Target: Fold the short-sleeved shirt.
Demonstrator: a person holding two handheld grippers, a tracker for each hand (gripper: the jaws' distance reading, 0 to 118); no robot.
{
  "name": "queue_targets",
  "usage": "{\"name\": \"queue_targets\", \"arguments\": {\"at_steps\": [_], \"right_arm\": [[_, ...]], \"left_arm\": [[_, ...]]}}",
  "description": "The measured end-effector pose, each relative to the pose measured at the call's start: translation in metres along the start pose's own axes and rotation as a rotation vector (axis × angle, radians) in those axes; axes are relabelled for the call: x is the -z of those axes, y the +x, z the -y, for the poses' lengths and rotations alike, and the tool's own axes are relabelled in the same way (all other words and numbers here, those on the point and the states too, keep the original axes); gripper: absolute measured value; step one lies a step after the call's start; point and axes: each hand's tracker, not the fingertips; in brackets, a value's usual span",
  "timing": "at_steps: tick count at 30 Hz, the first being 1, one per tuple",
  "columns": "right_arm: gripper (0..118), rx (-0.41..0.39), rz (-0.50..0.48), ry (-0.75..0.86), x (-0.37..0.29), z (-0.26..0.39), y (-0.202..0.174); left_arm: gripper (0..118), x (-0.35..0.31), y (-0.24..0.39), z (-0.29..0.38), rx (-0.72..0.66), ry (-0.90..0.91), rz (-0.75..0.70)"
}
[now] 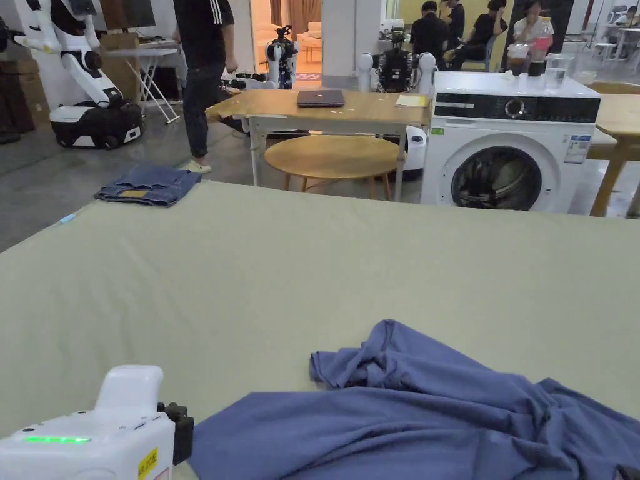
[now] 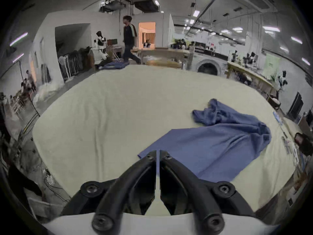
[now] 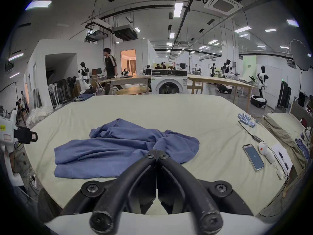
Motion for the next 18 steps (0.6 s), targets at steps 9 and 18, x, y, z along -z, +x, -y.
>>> {"name": "queue_targets", "arguments": {"at_steps": [9,18], "right_arm": [[0,-0.028,0.017,-0.037,0.009,0.006,0.000],[0,-0.008,0.038,-0.089,0.022,0.016,0.011]], "left_arm": [[1,0.099,-0.010,-0.012,0.061,-0.223,-0.024],[108,0.141,-0.015,0.004,0.080,-0.352,-0.066]]}}
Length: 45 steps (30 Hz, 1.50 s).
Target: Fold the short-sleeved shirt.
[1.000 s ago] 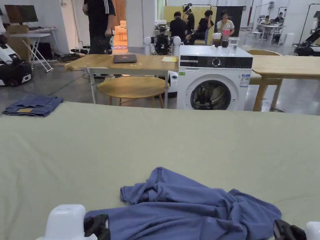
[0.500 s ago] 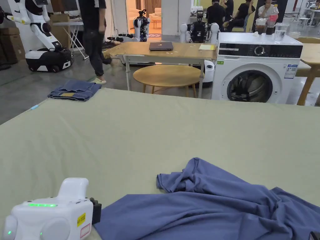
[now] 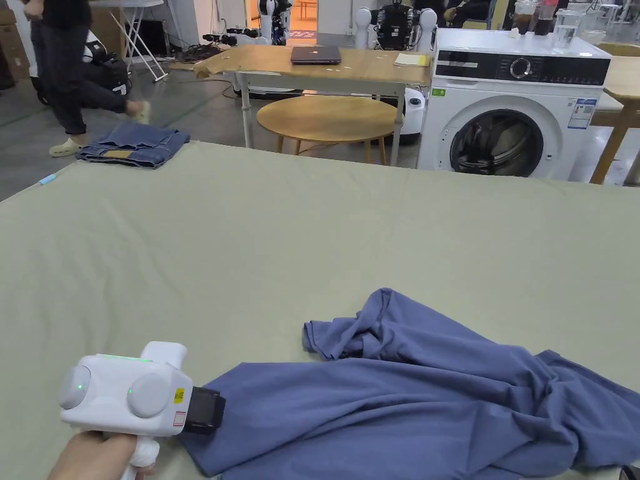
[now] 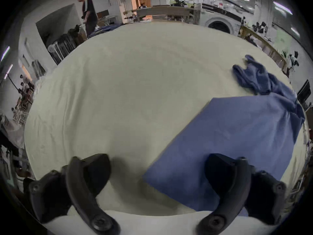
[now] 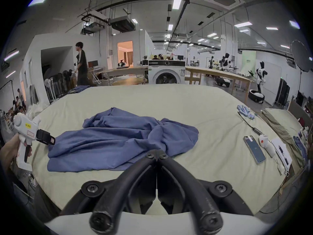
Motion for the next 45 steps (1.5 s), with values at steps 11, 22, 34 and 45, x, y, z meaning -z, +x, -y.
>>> {"name": "queue_targets", "arguments": {"at_steps": [11,22,34,45], "right_arm": [[0,-0.012,0.097,-0.089,0.064,-0.027,0.069],[0,0.058,0.009,-0.361,0.212,-0.092,0.128],[42,-0.024,0.057,-0.471,0.242,-0.072,0.118],[1,0.037,0.054,-0.148,0.118,-0.151,0.152]], "left_arm": [[0,-0.031,0.011,0.000,0.089,0.043,0.083],[0,-0.028,0.011,0.000,0.048,0.037,0.100],[0,-0.021,0.013,-0.001,0.036,0.031,0.103],[0,-0.118,-0.024,-0.046,-0.009,0.298,0.009]]}}
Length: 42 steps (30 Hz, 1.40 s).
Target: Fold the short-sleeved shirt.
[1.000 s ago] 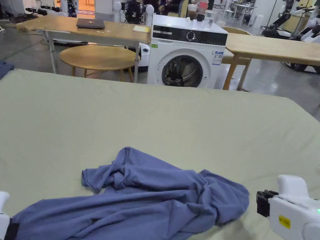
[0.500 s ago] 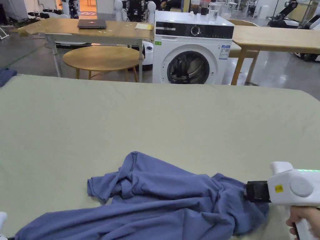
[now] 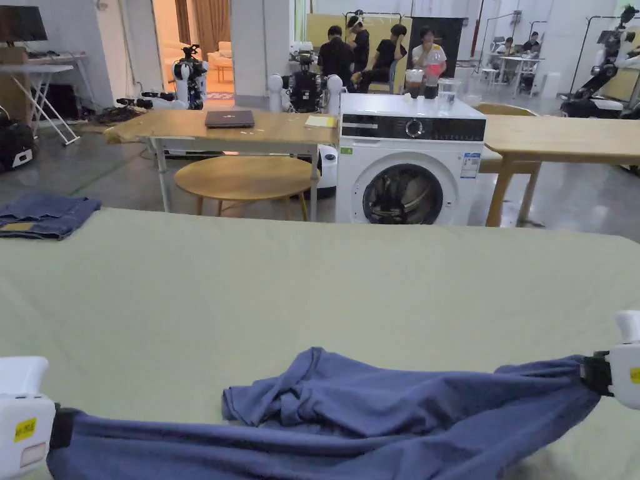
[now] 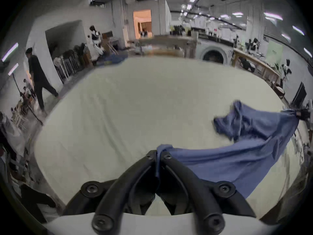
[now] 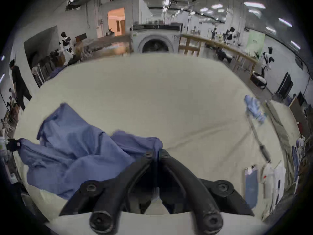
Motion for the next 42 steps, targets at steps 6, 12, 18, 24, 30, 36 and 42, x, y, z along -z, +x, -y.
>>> {"name": "queue_targets", "arguments": {"at_steps": [6,12,18,24,30,36,42], "right_arm": [[1,0.011,-0.001,0.141,-0.083,-0.037,0.016],[1,0.002,0.000,0.231,-0.138,-0.071,0.016],[1,-0.005,0.064,0.283,-0.153,-0.113,0.012],[1,0.002,0.111,0.319,-0.142,-0.169,0.007],[1,0.009,0.154,0.345,-0.112,-0.230,0.005],[1,0.037,0.165,0.352,-0.064,-0.275,0.005],[1,0.028,0.183,0.341,-0.004,-0.289,-0.007]], "left_arm": [[0,-0.069,-0.017,-0.062,0.034,0.159,-0.077],[0,-0.113,-0.006,-0.112,0.048,0.249,-0.088],[0,-0.117,0.018,-0.159,0.077,0.305,-0.140],[0,-0.105,0.045,-0.211,0.086,0.330,-0.160],[0,-0.083,0.060,-0.272,0.074,0.356,-0.193],[0,-0.041,0.073,-0.311,0.056,0.378,-0.247],[0,0.017,0.084,-0.323,0.045,0.369,-0.284]]}}
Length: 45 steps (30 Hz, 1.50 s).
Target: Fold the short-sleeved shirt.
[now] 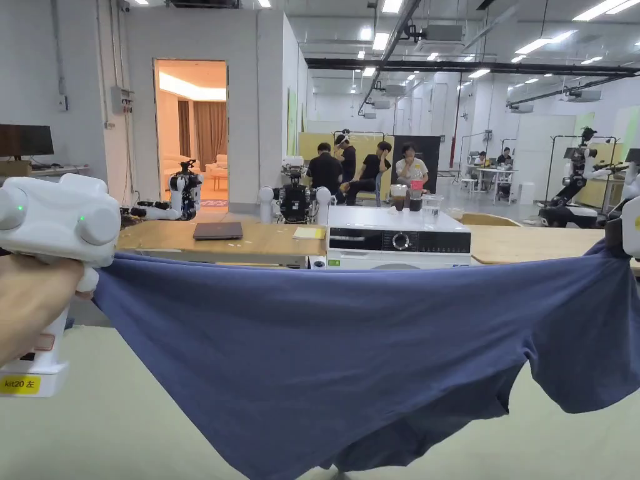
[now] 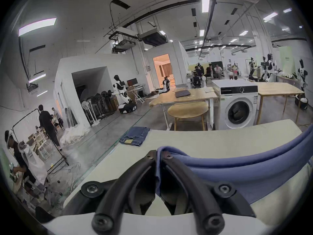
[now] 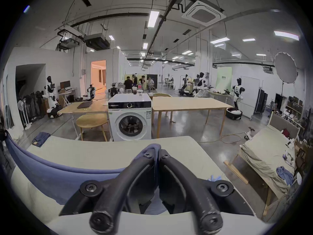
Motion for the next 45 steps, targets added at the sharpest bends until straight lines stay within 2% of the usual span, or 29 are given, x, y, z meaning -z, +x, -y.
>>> {"name": "queue_targets", "arguments": {"at_steps": [2,6,10,12,15,18,25,29,32,38,41,45], "right_arm": [[1,-0.044,0.037,-0.035,0.018,0.018,-0.008],[1,-0.076,0.049,-0.098,0.039,0.073,-0.012],[1,-0.062,0.000,-0.189,0.034,0.136,-0.004],[1,-0.057,-0.008,-0.215,0.022,0.166,0.004],[1,-0.001,-0.025,-0.250,-0.004,0.209,0.019],[1,-0.003,-0.043,-0.264,-0.040,0.241,0.036],[1,0.052,-0.087,-0.288,-0.149,0.308,0.077],[1,0.059,-0.078,-0.297,-0.204,0.347,0.095],[1,0.082,-0.071,-0.330,-0.236,0.377,0.111],[1,0.099,-0.077,-0.399,-0.252,0.424,0.118],[1,0.129,-0.069,-0.405,-0.246,0.433,0.121],[4,0.130,-0.071,-0.399,-0.243,0.433,0.120]], "left_arm": [[0,0.014,0.008,0.017,0.007,-0.011,0.008],[0,0.039,0.020,0.066,0.018,-0.094,0.036],[0,0.044,0.025,0.125,0.027,-0.174,0.077],[0,0.037,0.023,0.155,0.032,-0.223,0.115],[0,0.017,0.016,0.196,0.052,-0.248,0.125],[0,-0.011,0.000,0.231,0.066,-0.280,0.148],[0,-0.093,-0.039,0.290,0.041,-0.293,0.222],[0,-0.137,-0.063,0.336,0.054,-0.326,0.242],[0,-0.158,-0.084,0.371,0.008,-0.391,0.274],[0,-0.171,-0.095,0.413,-0.021,-0.448,0.320],[0,-0.171,-0.094,0.417,-0.031,-0.447,0.327],[0,-0.169,-0.092,0.418,-0.037,-0.444,0.342]]}}
